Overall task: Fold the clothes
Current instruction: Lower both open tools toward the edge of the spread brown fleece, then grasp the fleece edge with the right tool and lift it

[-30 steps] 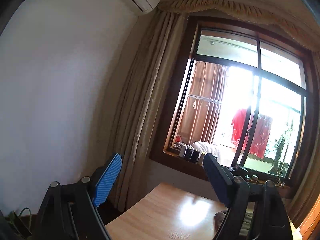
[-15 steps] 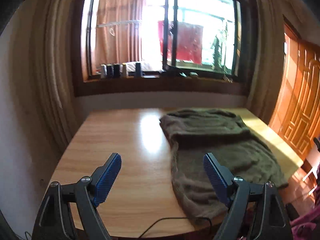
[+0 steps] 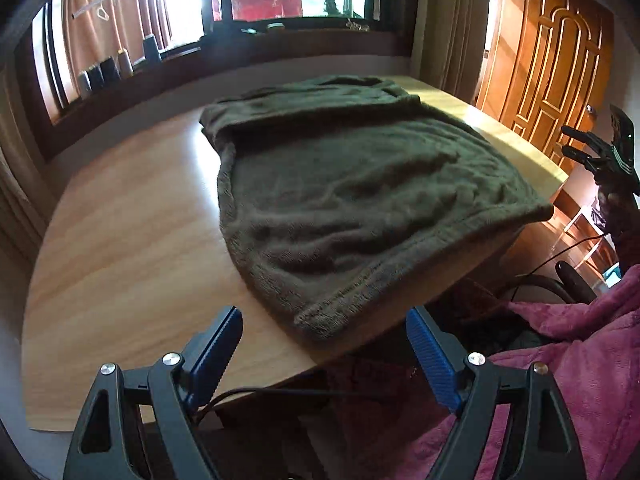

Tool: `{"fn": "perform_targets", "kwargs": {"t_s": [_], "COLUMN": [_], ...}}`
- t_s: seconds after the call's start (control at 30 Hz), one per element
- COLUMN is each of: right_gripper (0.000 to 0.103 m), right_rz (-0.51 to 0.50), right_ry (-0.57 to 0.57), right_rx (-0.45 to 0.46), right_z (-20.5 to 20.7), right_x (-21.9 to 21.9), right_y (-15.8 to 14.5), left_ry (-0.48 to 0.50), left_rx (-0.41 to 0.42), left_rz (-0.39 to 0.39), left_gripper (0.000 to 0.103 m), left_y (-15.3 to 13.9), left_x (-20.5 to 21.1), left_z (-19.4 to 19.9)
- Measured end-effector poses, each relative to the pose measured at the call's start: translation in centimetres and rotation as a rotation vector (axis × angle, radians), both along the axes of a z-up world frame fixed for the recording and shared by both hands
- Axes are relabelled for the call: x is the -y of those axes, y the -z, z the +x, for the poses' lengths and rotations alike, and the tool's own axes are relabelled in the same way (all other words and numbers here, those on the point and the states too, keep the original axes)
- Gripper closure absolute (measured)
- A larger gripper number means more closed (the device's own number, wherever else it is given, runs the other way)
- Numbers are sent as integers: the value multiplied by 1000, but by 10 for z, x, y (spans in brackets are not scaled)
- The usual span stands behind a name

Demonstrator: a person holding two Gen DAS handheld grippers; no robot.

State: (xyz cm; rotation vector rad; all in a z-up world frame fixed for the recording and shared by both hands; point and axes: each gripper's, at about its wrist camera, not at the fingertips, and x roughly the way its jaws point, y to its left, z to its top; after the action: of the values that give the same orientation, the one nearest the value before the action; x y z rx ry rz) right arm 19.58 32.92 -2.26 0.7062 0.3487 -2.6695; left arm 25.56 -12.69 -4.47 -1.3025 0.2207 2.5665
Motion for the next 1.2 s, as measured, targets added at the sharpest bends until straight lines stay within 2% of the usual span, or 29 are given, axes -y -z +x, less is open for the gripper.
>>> {"fn": "perform_targets", "kwargs": {"t_s": [0.13, 0.2, 0.27, 0.37, 0.47, 0.57, 0.6, 0.63, 0.73, 0.87, 0.9, 0.97, 1.07, 1.13, 1.17, 1.2], "right_gripper": [1, 1, 1, 12, 26, 40, 44, 45, 47, 51, 55, 63, 69, 77, 89, 91], "right_rz": [-2, -10, -10, 0, 26, 49, 63, 76, 120, 169, 174, 174, 172, 171, 171, 170], "right_ry": [-22, -31, -48, -77, -109, -142, -154, -166, -187, -156, -145, -131, -109, -95, -88, -80], "right_rx": [32, 43, 69, 113, 153, 193, 207, 220, 245, 266, 264, 254, 240, 230, 226, 221], "right_z": [4, 6, 7, 8, 11, 18, 22, 25, 34, 33, 31, 28, 22, 19, 17, 15], "right_x": [6, 7, 11, 18, 29, 37, 39, 42, 49, 52, 52, 52, 51, 50, 50, 50], "right_y": [9, 12, 18, 29, 40, 48, 50, 52, 57, 67, 68, 66, 63, 60, 59, 58], "left_ry": [-8, -31, -59, -93, -120, -134, -136, -141, -161, -205, -215, -231, -236, -238, -239, -240], "left_rx": [25, 39, 47, 50, 26, -7, -20, -31, -64, -105, -111, -124, -196, -245, -270, -295], "left_rz": [-89, -108, -109, -37, -21, 10, 25, 35, 62, 152, 165, 176, 178, 180, 180, 181], "left_gripper": [17, 17, 17, 17, 21, 34, 43, 50, 62, 63, 63, 63, 63, 63, 63, 63], "left_y": [28, 38, 47, 52, 48, 39, 36, 33, 25, 14, 12, 10, -9, -22, -28, -35], "left_x": [-12, -11, -8, 0, 4, 7, 7, 8, 10, 22, 24, 26, 28, 30, 30, 31], "left_z": [-5, -9, -13, -20, -24, -27, -28, -30, -38, -48, -50, -54, -56, -58, -58, -59]}}
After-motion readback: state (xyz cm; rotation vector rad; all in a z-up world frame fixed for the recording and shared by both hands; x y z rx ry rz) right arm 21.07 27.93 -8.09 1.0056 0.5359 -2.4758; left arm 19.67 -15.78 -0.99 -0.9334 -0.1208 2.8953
